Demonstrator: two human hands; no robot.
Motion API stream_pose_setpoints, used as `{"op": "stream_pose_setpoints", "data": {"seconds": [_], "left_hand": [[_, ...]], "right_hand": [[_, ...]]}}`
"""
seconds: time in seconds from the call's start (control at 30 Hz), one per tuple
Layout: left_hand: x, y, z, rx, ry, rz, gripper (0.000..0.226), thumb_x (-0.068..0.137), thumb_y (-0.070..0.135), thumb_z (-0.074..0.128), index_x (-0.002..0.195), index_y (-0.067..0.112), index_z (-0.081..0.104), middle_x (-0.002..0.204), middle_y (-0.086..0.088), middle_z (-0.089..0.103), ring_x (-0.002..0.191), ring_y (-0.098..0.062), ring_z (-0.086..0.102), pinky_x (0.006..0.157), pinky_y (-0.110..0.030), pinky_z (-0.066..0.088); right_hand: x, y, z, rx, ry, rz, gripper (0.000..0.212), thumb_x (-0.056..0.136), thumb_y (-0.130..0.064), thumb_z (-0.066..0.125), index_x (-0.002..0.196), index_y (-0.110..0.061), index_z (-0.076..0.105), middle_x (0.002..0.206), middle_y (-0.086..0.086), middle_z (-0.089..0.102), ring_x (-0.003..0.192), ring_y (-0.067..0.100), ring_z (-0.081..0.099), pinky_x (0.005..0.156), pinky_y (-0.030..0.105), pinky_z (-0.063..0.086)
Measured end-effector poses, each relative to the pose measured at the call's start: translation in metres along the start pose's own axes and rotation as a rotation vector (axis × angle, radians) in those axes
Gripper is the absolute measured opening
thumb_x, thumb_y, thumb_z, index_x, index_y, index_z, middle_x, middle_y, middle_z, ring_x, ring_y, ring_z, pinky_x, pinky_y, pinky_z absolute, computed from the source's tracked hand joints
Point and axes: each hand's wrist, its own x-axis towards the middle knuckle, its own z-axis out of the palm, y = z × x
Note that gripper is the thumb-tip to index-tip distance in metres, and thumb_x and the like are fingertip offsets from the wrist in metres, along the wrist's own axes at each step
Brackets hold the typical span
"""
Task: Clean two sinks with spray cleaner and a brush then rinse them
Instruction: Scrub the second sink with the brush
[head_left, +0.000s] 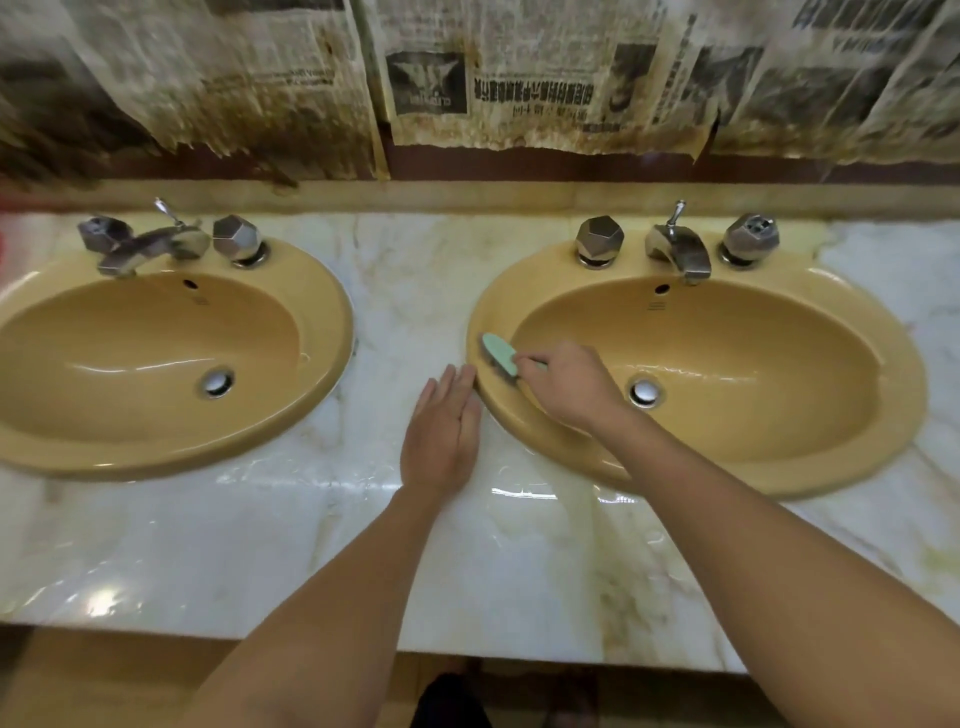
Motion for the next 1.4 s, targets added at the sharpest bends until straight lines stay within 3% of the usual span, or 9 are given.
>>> {"op": "stream_pose_setpoints", "data": {"seconds": [0.17, 0.3, 0.43, 0.6, 0.7, 0.8, 1.0, 1.17, 1.4], "left_hand": [[0.036, -0.012, -0.008, 0.055, -0.068, 0.161, 0.051, 0.108, 0.030, 0.027, 0.158, 0.025, 0.031, 0.165, -0.002, 0.028, 0.154, -0.011, 0.015, 0.124, -0.022, 0.002], [0.045, -0.018, -0.005, 0.185, -0.168, 0.313, 0.050, 0.111, 0.030, 0.026, 0.160, 0.026, 0.027, 0.169, -0.008, 0.012, 0.157, -0.017, 0.000, 0.127, -0.034, 0.001], [0.047, -0.017, -0.009, 0.088, -0.271, 0.436, 0.047, 0.111, 0.032, 0.027, 0.157, 0.027, 0.035, 0.168, 0.015, 0.013, 0.155, -0.010, -0.010, 0.123, -0.026, 0.015], [0.072, -0.039, -0.028, 0.067, -0.368, 0.578, 0.050, 0.109, 0.022, 0.037, 0.158, 0.028, 0.032, 0.165, 0.021, 0.019, 0.154, -0.003, -0.002, 0.108, -0.029, 0.039], [0.078, -0.051, -0.033, 0.056, -0.388, 0.625, 0.057, 0.106, 0.015, 0.040, 0.160, 0.026, 0.026, 0.166, 0.016, 0.019, 0.155, -0.004, 0.003, 0.113, -0.032, 0.039], [0.074, -0.053, -0.030, 0.111, -0.395, 0.682, 0.054, 0.108, 0.017, 0.037, 0.160, 0.022, 0.027, 0.166, 0.011, 0.022, 0.157, -0.015, 0.001, 0.121, -0.034, 0.029], [0.074, -0.051, -0.025, 0.242, -0.377, 0.925, 0.051, 0.107, 0.026, 0.030, 0.155, 0.014, 0.038, 0.161, 0.000, 0.037, 0.155, -0.025, 0.018, 0.125, -0.045, 0.018], [0.072, -0.050, -0.027, 0.183, -0.391, 0.877, 0.054, 0.106, 0.026, 0.032, 0.158, 0.014, 0.032, 0.165, 0.003, 0.029, 0.156, -0.012, 0.007, 0.126, -0.039, 0.018], [0.069, -0.049, -0.028, 0.124, -0.383, 0.815, 0.053, 0.106, 0.020, 0.036, 0.158, 0.011, 0.030, 0.166, 0.002, 0.025, 0.155, -0.007, 0.005, 0.125, -0.033, 0.021]], "right_hand": [[-0.017, -0.008, 0.002, -0.054, 0.042, 0.052, 0.029, 0.091, -0.033, 0.049, 0.095, -0.024, 0.076, 0.087, 0.004, 0.071, 0.087, 0.028, 0.061, 0.077, 0.041, 0.055], [-0.074, 0.026, -0.034, -0.100, 0.011, 0.374, 0.026, 0.087, -0.033, 0.053, 0.086, -0.027, 0.078, 0.082, 0.005, 0.068, 0.082, 0.025, 0.063, 0.073, 0.037, 0.055], [-0.097, 0.031, -0.033, -0.114, 0.221, 0.583, 0.027, 0.084, -0.029, 0.053, 0.076, -0.015, 0.075, 0.062, 0.012, 0.060, 0.063, 0.032, 0.057, 0.057, 0.037, 0.052], [-0.075, -0.037, 0.038, -0.048, 0.251, 0.384, 0.026, 0.090, -0.031, 0.048, 0.086, -0.024, 0.073, 0.069, 0.003, 0.062, 0.078, 0.031, 0.057, 0.063, 0.033, 0.052], [-0.093, -0.037, 0.057, -0.176, 0.232, 0.235, 0.028, 0.096, -0.039, 0.049, 0.116, -0.039, 0.069, 0.094, 0.003, 0.071, 0.094, 0.028, 0.062, 0.074, 0.038, 0.054], [-0.132, -0.001, 0.062, -0.335, 0.176, 0.227, 0.045, 0.101, -0.047, 0.043, 0.145, -0.039, 0.040, 0.093, -0.001, 0.070, 0.083, 0.027, 0.064, 0.061, 0.035, 0.044], [-0.168, 0.046, 0.057, -0.469, 0.135, 0.361, 0.041, 0.099, -0.054, 0.022, 0.107, -0.026, 0.051, 0.080, -0.006, 0.065, 0.073, 0.019, 0.061, 0.072, 0.036, 0.041], [-0.114, 0.001, 0.087, -0.443, 0.149, 0.282, 0.033, 0.105, -0.047, 0.035, 0.126, -0.030, 0.054, 0.115, -0.004, 0.070, 0.108, 0.021, 0.064, 0.089, 0.040, 0.037], [-0.157, 0.036, 0.047, -0.558, 0.134, 0.340, 0.041, 0.104, -0.052, 0.028, 0.127, -0.032, 0.057, 0.113, -0.008, 0.071, 0.098, 0.018, 0.066, 0.086, 0.040, 0.043]]}}
